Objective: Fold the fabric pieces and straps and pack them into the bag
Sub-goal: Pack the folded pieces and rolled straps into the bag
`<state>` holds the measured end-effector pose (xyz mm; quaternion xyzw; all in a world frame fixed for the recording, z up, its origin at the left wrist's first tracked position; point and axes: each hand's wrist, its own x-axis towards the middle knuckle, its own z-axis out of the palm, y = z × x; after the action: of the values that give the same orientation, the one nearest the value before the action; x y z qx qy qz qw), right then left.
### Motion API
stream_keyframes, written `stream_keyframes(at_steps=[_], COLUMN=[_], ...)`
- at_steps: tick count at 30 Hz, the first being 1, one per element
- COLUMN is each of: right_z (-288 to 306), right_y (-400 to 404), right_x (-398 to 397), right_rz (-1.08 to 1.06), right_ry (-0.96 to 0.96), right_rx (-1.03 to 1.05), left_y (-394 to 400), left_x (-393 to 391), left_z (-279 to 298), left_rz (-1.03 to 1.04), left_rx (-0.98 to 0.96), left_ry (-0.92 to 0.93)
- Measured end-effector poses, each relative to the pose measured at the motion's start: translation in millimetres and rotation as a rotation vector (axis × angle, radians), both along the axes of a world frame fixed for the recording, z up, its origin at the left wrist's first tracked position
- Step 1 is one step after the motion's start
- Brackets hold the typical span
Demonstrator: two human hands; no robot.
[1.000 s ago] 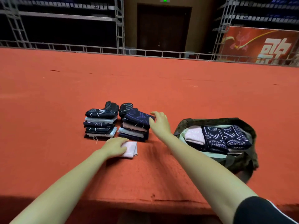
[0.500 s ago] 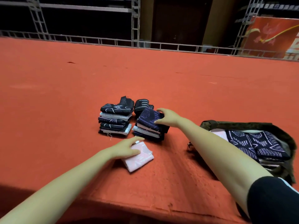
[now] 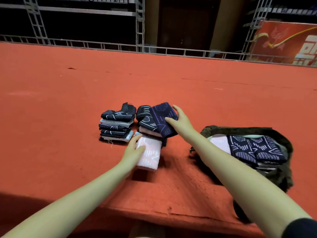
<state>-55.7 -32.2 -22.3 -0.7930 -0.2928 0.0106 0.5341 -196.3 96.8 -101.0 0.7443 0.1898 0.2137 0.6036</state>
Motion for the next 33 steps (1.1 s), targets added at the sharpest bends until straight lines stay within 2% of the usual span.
stream_keyframes(at_steps=[2,4,6,10,12,16,18,20,22,25,31,33], right_z=[-5,-16,-28,-41,-41,-43,-42,-43,-46,-45,-35,-33], right_y=[-24,-47,-64,-88,-99,-125,-139,-154,-169,-188,-207,-208], right_x=[-21,-40,-58,-72,-75,-72,-66,-61,-56,-47,-23,-12], right_rz=[0.030,0.063,0.042,-0.094,-0.138,-0.262,-0.306,-0.294,-0.266,-0.283,-0.342,-0.361], right_ry=[0.167,0.280,0.310,0.226,0.193,0.051,0.071,0.095,0.041,-0.013,0.027,0.072], right_rx=[0.233,0.358,0.370,0.329,0.324,0.180,0.174,0.218,0.208,0.156,0.208,0.223], left_y=[-13,-36,-58,-105,-128,-162,-174,-185,-197,-212,-225,-221], left_x=[5,8,12,28,34,38,43,49,55,66,94,107], left_z=[1,11,19,26,27,28,27,27,30,34,40,39], left_rz=[0.064,0.081,0.054,-0.011,-0.040,-0.131,-0.152,-0.185,-0.222,-0.240,-0.284,-0.305], left_rx=[-0.035,-0.044,-0.103,-0.351,-0.399,-0.340,-0.287,-0.278,-0.244,-0.118,0.016,0.150], left_ry=[-0.037,-0.077,-0.121,-0.238,-0.279,-0.307,-0.297,-0.273,-0.266,-0.267,-0.233,-0.192])
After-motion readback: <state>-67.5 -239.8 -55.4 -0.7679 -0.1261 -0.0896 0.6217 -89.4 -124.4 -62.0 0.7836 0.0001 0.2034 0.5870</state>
